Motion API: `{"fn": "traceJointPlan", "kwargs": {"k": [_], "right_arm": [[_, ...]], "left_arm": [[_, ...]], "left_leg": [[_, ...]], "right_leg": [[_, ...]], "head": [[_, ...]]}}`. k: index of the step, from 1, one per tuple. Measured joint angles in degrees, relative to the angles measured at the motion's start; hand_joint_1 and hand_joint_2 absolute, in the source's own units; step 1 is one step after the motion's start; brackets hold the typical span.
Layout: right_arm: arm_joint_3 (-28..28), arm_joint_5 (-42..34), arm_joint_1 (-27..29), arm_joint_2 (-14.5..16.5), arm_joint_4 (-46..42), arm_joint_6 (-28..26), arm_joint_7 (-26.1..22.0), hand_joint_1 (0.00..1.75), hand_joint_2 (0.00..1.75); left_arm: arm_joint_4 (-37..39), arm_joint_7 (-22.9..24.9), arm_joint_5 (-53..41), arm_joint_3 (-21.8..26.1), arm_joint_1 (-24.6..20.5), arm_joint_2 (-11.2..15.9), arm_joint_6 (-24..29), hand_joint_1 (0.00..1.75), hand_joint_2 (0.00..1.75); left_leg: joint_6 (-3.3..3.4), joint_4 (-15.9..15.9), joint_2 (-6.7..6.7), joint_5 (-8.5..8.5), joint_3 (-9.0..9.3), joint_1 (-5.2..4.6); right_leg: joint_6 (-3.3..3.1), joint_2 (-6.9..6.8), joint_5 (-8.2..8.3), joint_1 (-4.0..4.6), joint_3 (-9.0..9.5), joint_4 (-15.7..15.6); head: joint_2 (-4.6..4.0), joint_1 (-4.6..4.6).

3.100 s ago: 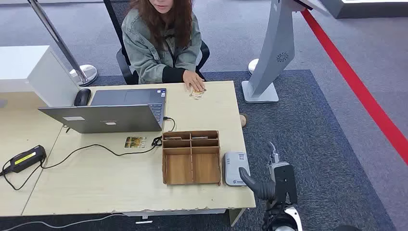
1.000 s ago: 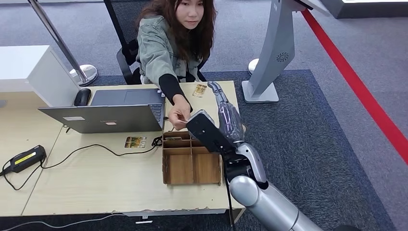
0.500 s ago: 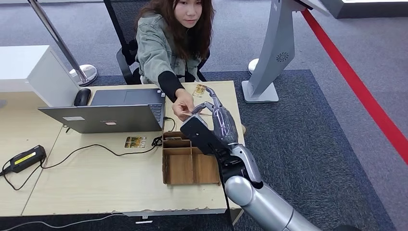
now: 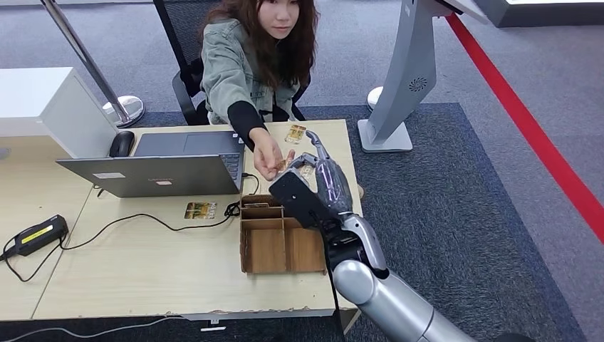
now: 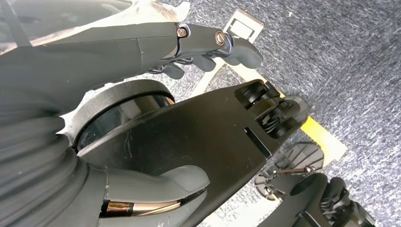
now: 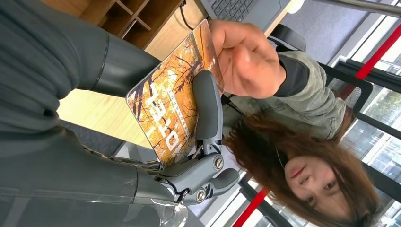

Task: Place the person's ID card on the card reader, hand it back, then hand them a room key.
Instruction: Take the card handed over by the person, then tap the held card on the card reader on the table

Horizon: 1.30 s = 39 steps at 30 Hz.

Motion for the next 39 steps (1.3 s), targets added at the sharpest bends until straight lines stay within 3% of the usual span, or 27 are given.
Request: {"fn": "traceJointPlan", "kwargs": {"k": [9,13,16,23,27,32,39], "right_arm": [[-0.9,-7.4,0.3,-0.6,-2.7,-4.0,-2.9,1.75,1.75],[-3.2,-14.3,2.0,-1.7,-8.1,-6.8,-5.3,1.75,1.75],[-5.2,-15.1,4.3,-3.4,-13.6,-8.0,-5.4,1.75,1.75],[-10.7,-12.7,13.5,-8.1,-24.3,-8.7,-5.5,1.75,1.75],[-13.4,-6.6,19.2,-10.4,-27.3,-8.5,-4.7,1.75,1.75],[-15.7,2.9,25.7,-12.1,-27.8,-8.2,-3.0,1.75,1.75],[-17.3,5.2,30.8,-12.7,-23.5,-10.0,-3.2,1.75,1.75]], "left_arm": [[0.0,0.0,-0.6,0.1,0.1,0.1,-0.2,0.0,1.75],[0.1,0.0,0.2,0.4,0.6,0.4,0.0,0.0,1.75],[0.1,0.0,1.1,0.6,1.1,0.7,0.0,0.0,1.75],[0.1,0.0,2.8,1.7,2.3,1.4,0.0,0.0,1.75],[0.1,-0.3,3.7,2.3,2.6,1.7,0.0,0.0,1.75],[0.1,-2.3,4.7,3.4,3.1,2.0,0.0,0.0,1.75],[0.1,-4.4,5.3,4.4,3.6,2.4,0.0,0.0,1.75]], "left_leg": [[0.0,0.0,0.01,0.0,0.01,0.0],[0.0,0.0,0.02,0.0,0.01,0.0],[0.01,0.0,0.0,-0.01,0.01,0.0],[0.04,0.0,0.02,-0.05,0.01,-0.01],[0.05,0.0,0.02,-0.06,0.01,-0.01],[0.05,0.0,0.01,-0.06,0.0,-0.01],[0.05,0.0,0.01,-0.06,0.0,-0.01]], "right_leg": [[0.0,0.0,0.0,-0.01,-0.02,0.0],[0.0,0.02,0.0,-0.02,-0.04,0.0],[0.01,0.01,-0.01,-0.04,-0.05,0.0],[0.02,0.03,-0.02,-0.04,-0.02,0.0],[0.02,0.03,-0.02,-0.03,-0.01,0.0],[0.02,0.03,-0.02,-0.02,0.0,0.0],[0.02,0.03,-0.03,-0.01,-0.01,0.0]], "head": [[0.0,0.01],[0.0,0.01],[0.0,0.01],[0.0,0.02],[0.0,0.01],[0.0,0.0],[0.0,0.0]]}}
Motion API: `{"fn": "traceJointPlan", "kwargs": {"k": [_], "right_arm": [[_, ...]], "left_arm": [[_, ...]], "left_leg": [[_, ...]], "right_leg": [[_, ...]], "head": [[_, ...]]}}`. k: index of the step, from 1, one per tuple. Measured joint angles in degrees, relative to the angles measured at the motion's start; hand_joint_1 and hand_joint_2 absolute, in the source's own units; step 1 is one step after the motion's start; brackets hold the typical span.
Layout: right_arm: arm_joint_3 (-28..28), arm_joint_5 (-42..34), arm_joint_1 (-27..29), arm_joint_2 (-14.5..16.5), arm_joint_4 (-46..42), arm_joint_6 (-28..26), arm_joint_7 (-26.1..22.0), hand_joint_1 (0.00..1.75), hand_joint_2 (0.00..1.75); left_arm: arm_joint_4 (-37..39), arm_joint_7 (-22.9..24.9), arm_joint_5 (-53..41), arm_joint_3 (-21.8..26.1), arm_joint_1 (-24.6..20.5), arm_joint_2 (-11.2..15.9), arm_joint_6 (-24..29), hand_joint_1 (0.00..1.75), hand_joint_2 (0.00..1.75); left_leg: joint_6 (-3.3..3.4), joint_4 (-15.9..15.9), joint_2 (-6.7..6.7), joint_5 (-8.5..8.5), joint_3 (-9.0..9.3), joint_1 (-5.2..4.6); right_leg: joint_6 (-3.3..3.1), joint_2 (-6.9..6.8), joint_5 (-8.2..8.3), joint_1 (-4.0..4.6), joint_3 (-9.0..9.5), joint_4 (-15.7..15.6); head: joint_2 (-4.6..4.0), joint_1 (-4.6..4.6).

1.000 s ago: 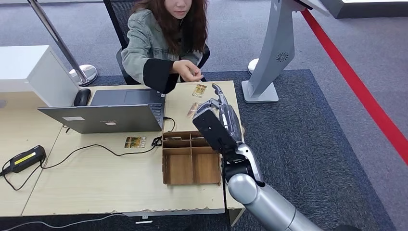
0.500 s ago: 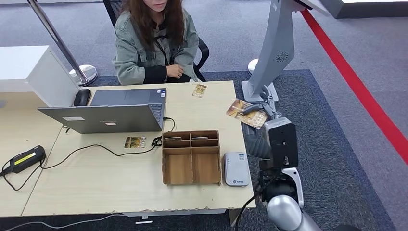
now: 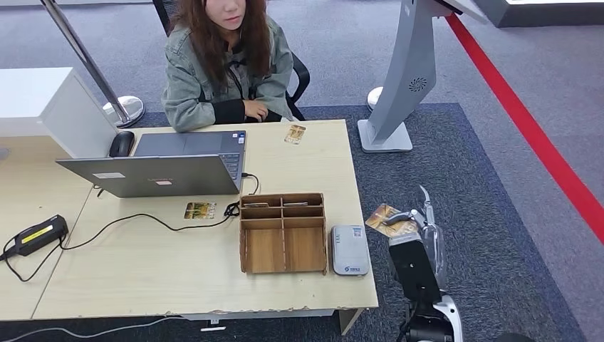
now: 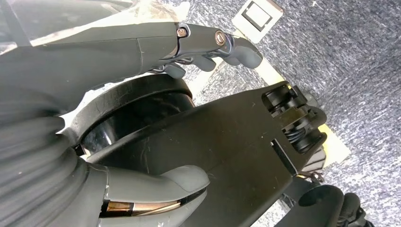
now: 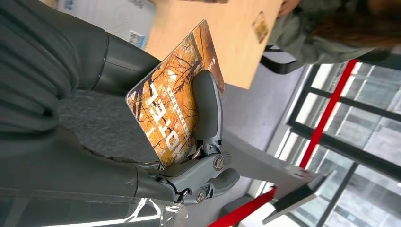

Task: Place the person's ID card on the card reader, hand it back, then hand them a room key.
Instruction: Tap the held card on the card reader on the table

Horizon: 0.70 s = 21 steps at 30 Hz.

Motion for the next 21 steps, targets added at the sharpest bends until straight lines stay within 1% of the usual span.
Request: {"fn": "traceJointPlan", "kwargs": {"k": [8,12,15,21], "right_arm": [[-0.3,-1.4,1.8,0.2,10.3,-2.8,-1.2,1.75,1.75],[-0.3,-0.7,1.9,0.3,14.0,-4.4,-1.3,1.75,1.75],[-0.2,-0.2,1.9,0.3,15.7,-4.8,-1.2,1.75,1.75],[-0.2,-0.1,1.9,0.3,16.0,-4.8,-1.2,1.75,1.75]], "left_arm": [[0.0,-0.2,0.2,0.4,0.1,0.1,0.1,0.0,1.75],[0.0,-0.3,0.2,0.4,0.1,0.2,0.2,0.0,1.75],[0.0,-0.3,0.2,0.4,0.2,0.3,0.5,0.0,1.75],[0.0,-0.3,0.2,0.5,0.2,0.3,0.5,0.0,1.75]], "left_leg": [[0.0,0.0,0.0,0.0,-0.01,-0.01],[0.0,0.0,0.0,0.0,-0.01,-0.01],[0.0,0.0,0.0,0.0,-0.01,-0.01],[0.0,0.0,0.0,0.0,-0.01,-0.01]], "right_leg": [[0.0,0.0,0.0,0.0,0.0,0.0],[0.0,0.0,0.0,-0.01,0.0,0.0],[0.0,0.0,0.0,-0.01,0.0,0.0],[0.0,0.0,0.0,-0.01,0.0,0.0]], "head": [[0.0,0.02],[0.0,0.0],[0.0,0.0],[0.0,0.0]]}}
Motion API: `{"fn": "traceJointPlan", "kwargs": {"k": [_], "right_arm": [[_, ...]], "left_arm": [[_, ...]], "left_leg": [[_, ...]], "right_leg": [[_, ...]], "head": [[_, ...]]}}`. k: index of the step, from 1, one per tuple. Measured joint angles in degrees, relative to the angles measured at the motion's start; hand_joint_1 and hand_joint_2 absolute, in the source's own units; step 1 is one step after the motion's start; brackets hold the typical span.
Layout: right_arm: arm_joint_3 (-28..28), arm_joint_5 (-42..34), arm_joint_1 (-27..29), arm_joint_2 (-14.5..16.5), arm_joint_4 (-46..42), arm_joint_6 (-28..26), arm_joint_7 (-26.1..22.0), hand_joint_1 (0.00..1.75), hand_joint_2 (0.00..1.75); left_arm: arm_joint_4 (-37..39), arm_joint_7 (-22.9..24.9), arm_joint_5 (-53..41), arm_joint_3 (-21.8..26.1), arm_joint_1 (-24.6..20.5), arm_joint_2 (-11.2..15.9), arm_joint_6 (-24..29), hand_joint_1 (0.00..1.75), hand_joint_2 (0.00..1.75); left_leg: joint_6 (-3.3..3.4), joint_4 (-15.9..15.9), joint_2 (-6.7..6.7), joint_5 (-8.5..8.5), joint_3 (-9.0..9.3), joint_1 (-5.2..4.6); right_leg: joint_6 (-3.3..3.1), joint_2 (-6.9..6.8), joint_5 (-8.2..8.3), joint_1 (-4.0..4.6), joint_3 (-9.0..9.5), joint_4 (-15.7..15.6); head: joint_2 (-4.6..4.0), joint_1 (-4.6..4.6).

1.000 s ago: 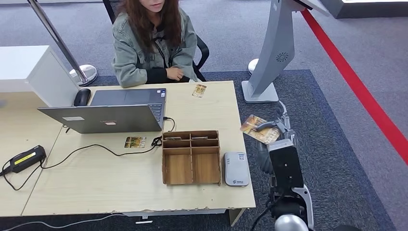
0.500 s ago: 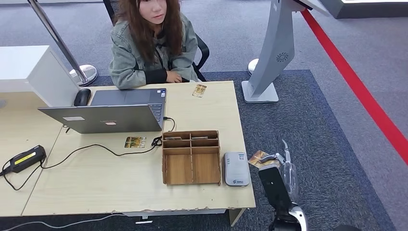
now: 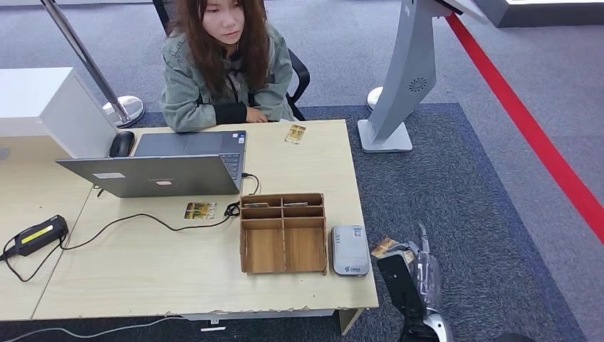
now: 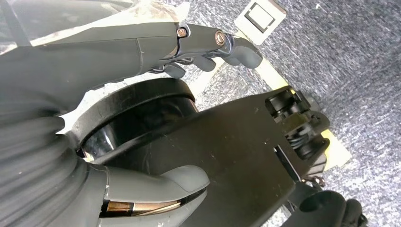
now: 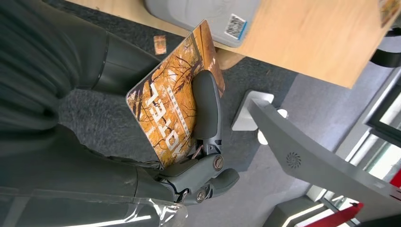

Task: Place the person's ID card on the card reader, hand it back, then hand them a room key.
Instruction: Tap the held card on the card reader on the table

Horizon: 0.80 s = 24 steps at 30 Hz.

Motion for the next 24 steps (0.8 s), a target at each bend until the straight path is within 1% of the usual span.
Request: {"fn": "traceJointPlan", "kwargs": {"k": [5,10,16,20,24], "right_arm": [[0.1,0.1,0.0,0.1,1.2,0.0,0.0,1.75,1.75],[0.5,-1.2,-0.3,1.4,6.5,-0.2,-0.9,1.75,1.75],[1.2,-1.6,-0.6,2.2,8.1,-0.1,-1.1,1.75,1.75],[2.1,-1.7,-1.1,3.2,9.1,-0.1,-1.9,1.75,1.75],[3.1,-1.9,-1.5,4.9,10.3,-0.3,-2.9,1.75,1.75]], "left_arm": [[0.0,0.1,0.1,0.0,0.1,0.1,0.1,0.0,1.75],[0.0,0.1,0.7,0.5,0.3,0.1,0.4,0.0,1.75],[0.0,0.1,0.6,0.9,0.4,0.1,0.9,0.0,1.75],[0.0,0.1,0.2,0.9,0.5,0.1,1.1,0.0,1.75],[0.0,0.1,0.2,0.9,0.6,0.1,1.2,0.0,1.75]], "left_leg": [[0.0,0.0,0.0,0.0,0.0,0.0],[0.0,0.0,0.0,0.0,0.0,0.0],[0.0,0.0,0.0,0.0,0.0,0.0],[0.0,0.0,0.0,0.0,0.0,0.01],[0.0,0.0,0.0,0.0,0.0,0.01]], "right_leg": [[0.0,0.0,0.0,0.0,0.0,0.0],[0.0,0.0,0.0,0.0,0.0,0.0],[0.0,0.0,0.0,0.0,0.0,0.0],[0.0,0.0,0.0,0.01,0.0,0.0],[0.0,0.0,0.0,0.01,0.0,0.0]], "head": [[0.0,0.01],[0.0,0.0],[0.0,0.0],[0.0,0.01],[0.0,0.0]]}}
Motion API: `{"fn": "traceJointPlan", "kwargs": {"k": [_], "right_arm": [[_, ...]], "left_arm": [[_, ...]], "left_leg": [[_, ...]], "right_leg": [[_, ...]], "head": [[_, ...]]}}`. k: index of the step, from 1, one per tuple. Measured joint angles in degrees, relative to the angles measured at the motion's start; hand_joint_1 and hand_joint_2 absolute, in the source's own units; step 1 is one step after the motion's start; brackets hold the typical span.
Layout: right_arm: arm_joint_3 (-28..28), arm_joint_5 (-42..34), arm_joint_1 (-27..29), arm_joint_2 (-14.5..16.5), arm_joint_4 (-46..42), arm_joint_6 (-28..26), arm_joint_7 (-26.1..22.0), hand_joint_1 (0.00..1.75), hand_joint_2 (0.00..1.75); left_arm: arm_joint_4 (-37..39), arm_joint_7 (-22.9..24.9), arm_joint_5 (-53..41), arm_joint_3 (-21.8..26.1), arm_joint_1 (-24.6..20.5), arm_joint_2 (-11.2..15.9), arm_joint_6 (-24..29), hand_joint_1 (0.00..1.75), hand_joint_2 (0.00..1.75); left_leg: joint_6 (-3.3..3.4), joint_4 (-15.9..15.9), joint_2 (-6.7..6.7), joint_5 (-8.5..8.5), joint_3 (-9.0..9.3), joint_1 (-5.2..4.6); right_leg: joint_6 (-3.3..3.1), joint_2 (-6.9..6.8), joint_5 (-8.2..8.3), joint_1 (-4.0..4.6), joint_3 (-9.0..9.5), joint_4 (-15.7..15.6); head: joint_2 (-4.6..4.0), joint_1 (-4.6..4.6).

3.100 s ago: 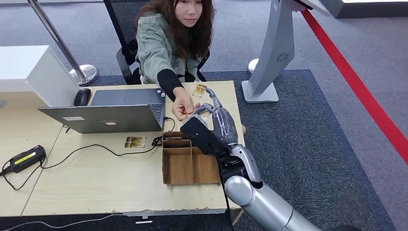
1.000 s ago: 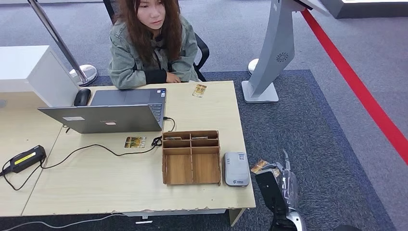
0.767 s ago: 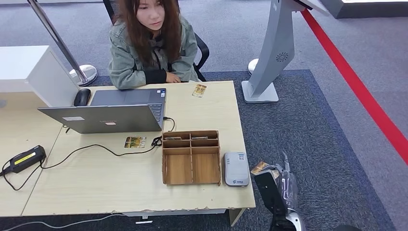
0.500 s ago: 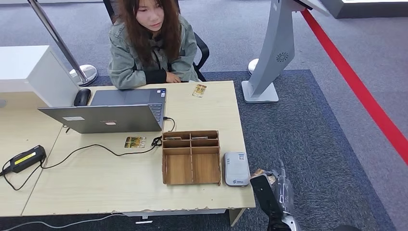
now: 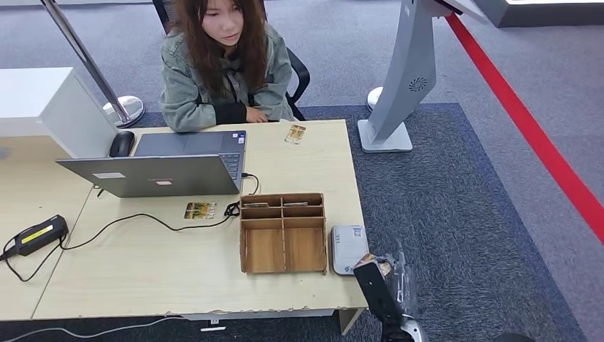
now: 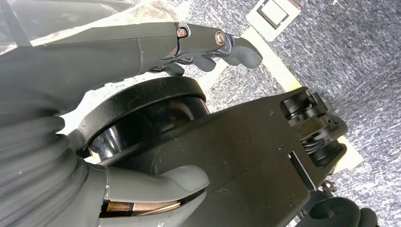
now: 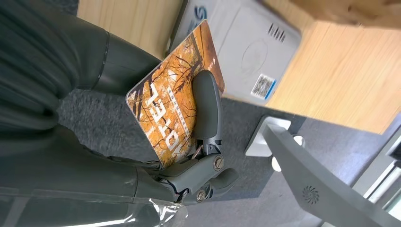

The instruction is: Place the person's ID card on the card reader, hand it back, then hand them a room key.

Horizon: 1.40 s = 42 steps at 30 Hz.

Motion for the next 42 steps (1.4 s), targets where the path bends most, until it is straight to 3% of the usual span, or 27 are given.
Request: {"fn": "traceJointPlan", "kwargs": {"k": [6,10,19,31,42], "right_arm": [[1.3,-1.0,-0.6,1.6,1.6,-0.2,-0.4,1.75,1.75],[1.6,-1.7,-0.7,2.1,2.2,-0.3,-0.7,1.75,1.75],[1.1,-1.5,-0.5,2.1,2.4,-0.5,-0.9,1.75,1.75],[0.9,-2.8,-0.4,0.0,1.8,-0.1,0.9,1.75,1.75],[1.4,-2.3,-1.0,1.3,3.0,-0.4,0.9,1.75,1.75]], "left_arm": [[0.0,0.0,-0.4,0.0,0.1,0.0,0.6,0.0,1.75],[-0.1,0.0,-0.3,0.0,0.2,0.0,1.0,0.0,0.0],[-0.1,0.0,0.9,0.1,0.3,0.0,1.1,0.0,0.0],[-0.1,0.0,0.9,0.2,0.3,0.0,1.0,0.0,0.0],[-0.1,0.0,0.9,0.2,0.3,0.0,1.3,0.0,0.0]], "left_leg": [[0.0,0.0,0.0,0.0,0.0,0.0],[0.0,0.0,0.0,0.0,0.0,0.0],[0.0,0.0,0.01,0.0,0.0,0.0],[0.0,0.0,0.0,0.0,0.0,0.0],[0.0,0.0,0.0,0.0,0.0,0.0]], "right_leg": [[0.0,0.0,0.0,0.0,0.0,0.0],[0.0,0.0,0.0,0.0,0.0,0.0],[0.0,0.0,0.0,-0.01,0.0,0.0],[0.0,0.0,0.0,-0.01,0.0,0.0],[0.0,0.0,0.0,0.0,0.0,0.0]], "head": [[0.0,0.0],[0.0,0.01],[0.0,0.0],[0.0,0.0],[0.0,0.0]]}}
